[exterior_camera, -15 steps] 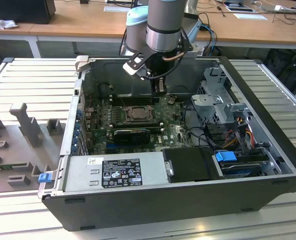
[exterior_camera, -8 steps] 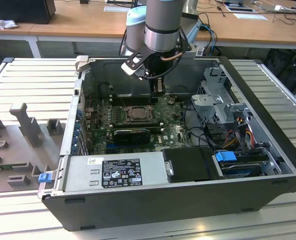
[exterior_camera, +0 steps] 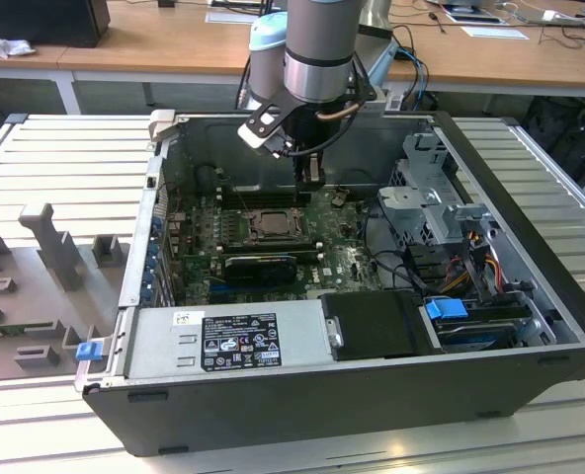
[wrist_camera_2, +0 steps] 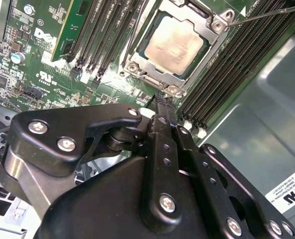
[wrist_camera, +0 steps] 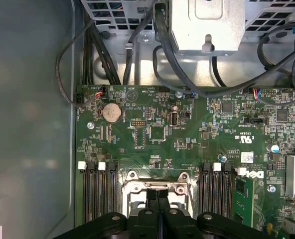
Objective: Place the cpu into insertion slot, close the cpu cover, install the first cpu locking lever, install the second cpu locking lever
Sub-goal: 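Close the cpu cover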
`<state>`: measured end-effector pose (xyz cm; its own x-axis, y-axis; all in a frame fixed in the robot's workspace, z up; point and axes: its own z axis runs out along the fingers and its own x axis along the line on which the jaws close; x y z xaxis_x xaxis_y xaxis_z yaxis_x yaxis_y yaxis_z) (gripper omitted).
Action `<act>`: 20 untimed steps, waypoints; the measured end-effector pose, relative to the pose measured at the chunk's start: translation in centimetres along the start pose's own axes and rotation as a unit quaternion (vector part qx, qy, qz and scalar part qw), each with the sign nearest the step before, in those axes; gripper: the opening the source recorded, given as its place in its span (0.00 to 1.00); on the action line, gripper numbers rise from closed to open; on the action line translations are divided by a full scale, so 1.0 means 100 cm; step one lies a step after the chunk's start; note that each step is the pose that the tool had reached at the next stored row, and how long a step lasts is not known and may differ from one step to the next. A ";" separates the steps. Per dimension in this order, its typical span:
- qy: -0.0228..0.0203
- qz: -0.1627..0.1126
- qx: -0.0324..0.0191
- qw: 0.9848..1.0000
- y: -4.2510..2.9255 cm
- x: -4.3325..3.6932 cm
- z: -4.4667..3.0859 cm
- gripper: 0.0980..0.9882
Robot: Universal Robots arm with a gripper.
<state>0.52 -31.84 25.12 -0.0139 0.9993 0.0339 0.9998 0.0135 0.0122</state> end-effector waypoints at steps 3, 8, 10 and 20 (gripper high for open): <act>0.000 0.000 0.000 1.000 -0.0003 0.0000 0.0000 0.01; 0.000 0.000 0.000 1.000 -0.0011 0.0000 0.0000 0.01; 0.000 0.000 0.000 1.000 -0.0017 0.0000 0.0000 0.01; 0.000 0.000 0.000 1.000 -0.0055 0.0001 0.0000 0.01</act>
<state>-0.03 -31.84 25.11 -0.0140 0.9993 0.0339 0.9998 0.0136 0.0122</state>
